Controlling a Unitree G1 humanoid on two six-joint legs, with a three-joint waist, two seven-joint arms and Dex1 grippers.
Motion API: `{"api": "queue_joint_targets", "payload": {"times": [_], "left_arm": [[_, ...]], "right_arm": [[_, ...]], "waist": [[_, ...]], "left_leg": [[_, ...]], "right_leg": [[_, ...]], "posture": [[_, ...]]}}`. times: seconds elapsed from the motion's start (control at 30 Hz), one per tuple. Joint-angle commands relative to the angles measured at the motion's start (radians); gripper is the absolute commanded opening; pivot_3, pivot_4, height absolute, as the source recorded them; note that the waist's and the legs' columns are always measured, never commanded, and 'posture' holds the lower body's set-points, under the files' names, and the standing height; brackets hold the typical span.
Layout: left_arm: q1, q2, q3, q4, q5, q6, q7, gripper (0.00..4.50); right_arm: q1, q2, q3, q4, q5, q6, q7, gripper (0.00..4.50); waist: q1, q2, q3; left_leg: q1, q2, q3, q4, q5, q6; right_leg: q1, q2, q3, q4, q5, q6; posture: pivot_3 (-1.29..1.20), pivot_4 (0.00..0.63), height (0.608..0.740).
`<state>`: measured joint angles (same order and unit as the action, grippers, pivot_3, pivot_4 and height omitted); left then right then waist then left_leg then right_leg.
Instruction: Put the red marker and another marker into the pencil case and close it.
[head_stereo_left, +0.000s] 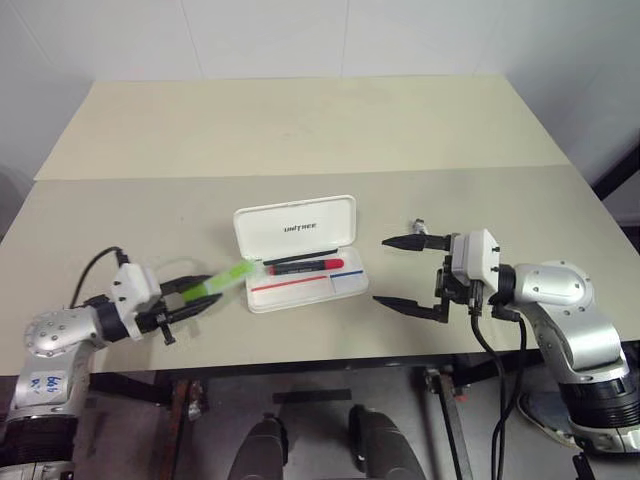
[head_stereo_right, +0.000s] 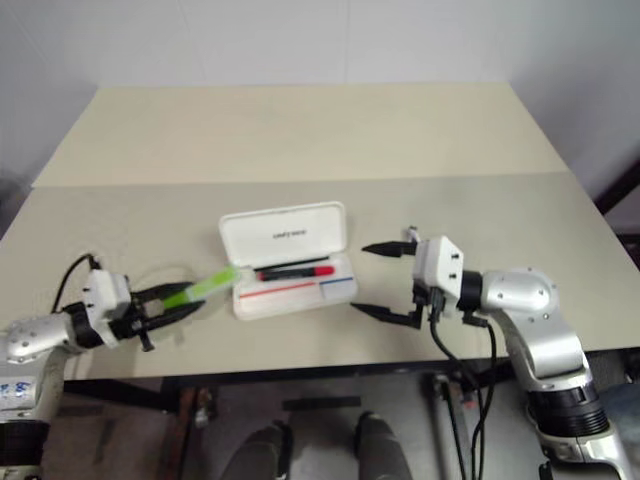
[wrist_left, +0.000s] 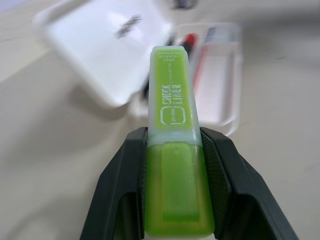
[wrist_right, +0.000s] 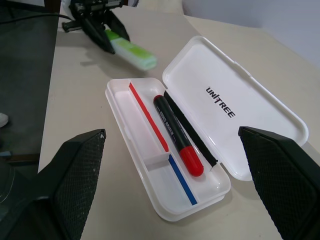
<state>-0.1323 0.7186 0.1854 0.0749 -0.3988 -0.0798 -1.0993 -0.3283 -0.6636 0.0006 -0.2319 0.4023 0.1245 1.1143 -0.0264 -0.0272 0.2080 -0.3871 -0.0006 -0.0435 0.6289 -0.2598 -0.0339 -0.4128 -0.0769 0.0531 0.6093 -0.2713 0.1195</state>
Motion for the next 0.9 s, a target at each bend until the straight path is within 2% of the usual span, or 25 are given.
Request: {"api": "queue_joint_targets", "payload": {"times": [0.03,0.43,0.83,0.87,0.9], "left_arm": [[-0.066,-0.013,-0.061,-0.043,0.014,0.023,-0.012,1.09],[-0.315,-0.079,-0.254,0.126,0.156,-0.035,-0.064,1.09],[-0.394,-0.117,-0.305,0.212,0.176,0.010,-0.096,1.09],[-0.391,-0.114,-0.307,0.209,0.175,0.022,-0.101,1.84],[-0.390,-0.114,-0.307,0.208,0.177,0.023,-0.101,2.11]], "right_arm": [[0.021,-0.004,-0.017,-0.044,0.003,-0.011,-0.022,4.50],[0.137,-0.021,-0.087,-0.180,0.024,0.041,-0.127,4.50],[0.205,-0.018,-0.115,-0.253,0.019,0.061,-0.196,4.50],[0.206,-0.017,-0.114,-0.253,0.018,0.060,-0.199,4.50],[0.206,-0.017,-0.113,-0.253,0.017,0.060,-0.202,4.50]], "waist": [[0.004,0.000,0.000],[0.002,0.000,0.000],[0.001,0.000,0.000],[0.002,0.000,0.000],[0.001,0.000,0.000]], "left_leg": [[0.000,-0.001,0.000,0.001,0.000,0.000],[0.000,-0.004,0.000,0.002,0.000,0.000],[0.000,-0.004,0.000,0.003,0.000,0.000],[0.000,-0.004,0.000,0.003,0.000,0.000],[0.000,-0.004,0.000,0.003,0.000,0.000]], "right_leg": [[0.000,0.001,0.000,0.000,0.000,0.000],[0.001,0.004,0.000,0.002,0.000,0.001],[0.001,0.004,0.001,0.002,0.001,0.002],[0.001,0.004,0.001,0.002,0.001,0.002],[0.001,0.004,0.001,0.002,0.001,0.002]], "posture": [[0.00,0.150,0.740],[0.00,0.150,0.740],[0.00,0.150,0.740],[0.00,0.150,0.740],[0.00,0.150,0.740]]}}
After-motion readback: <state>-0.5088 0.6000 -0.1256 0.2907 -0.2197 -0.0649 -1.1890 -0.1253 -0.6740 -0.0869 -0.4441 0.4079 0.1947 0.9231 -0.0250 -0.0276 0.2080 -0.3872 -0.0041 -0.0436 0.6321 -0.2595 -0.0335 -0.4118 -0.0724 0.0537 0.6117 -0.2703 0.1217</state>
